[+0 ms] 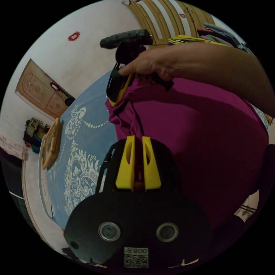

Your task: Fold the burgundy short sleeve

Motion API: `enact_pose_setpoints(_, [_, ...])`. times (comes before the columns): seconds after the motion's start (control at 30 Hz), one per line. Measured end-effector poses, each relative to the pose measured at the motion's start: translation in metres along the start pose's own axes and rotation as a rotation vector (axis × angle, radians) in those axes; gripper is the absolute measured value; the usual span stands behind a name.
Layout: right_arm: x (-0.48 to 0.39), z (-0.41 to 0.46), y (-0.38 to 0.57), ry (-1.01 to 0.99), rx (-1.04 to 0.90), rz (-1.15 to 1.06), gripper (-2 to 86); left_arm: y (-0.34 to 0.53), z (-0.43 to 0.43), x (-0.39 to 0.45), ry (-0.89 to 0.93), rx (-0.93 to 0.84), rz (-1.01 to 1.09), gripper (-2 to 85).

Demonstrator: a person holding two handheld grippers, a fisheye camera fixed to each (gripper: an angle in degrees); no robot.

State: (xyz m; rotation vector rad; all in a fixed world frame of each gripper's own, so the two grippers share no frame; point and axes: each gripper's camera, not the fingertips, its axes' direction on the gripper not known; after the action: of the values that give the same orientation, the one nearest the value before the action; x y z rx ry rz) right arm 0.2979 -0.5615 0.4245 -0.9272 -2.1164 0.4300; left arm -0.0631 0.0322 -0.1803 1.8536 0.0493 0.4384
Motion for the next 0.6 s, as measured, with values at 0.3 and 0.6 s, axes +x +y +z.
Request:
enact_pose_setpoints(0.3, [-0.001,-0.036,0.026,-0.086,0.111,-0.069,0.2,0.023,0.024,0.079,-0.128,-0.005,0.082,3.8])
enact_pose_setpoints(0.6, [0.002,-0.062,0.097,-0.085,0.194,0.020,0.2,0.035,0.025,0.148,-0.214,0.000,0.184,4.6])
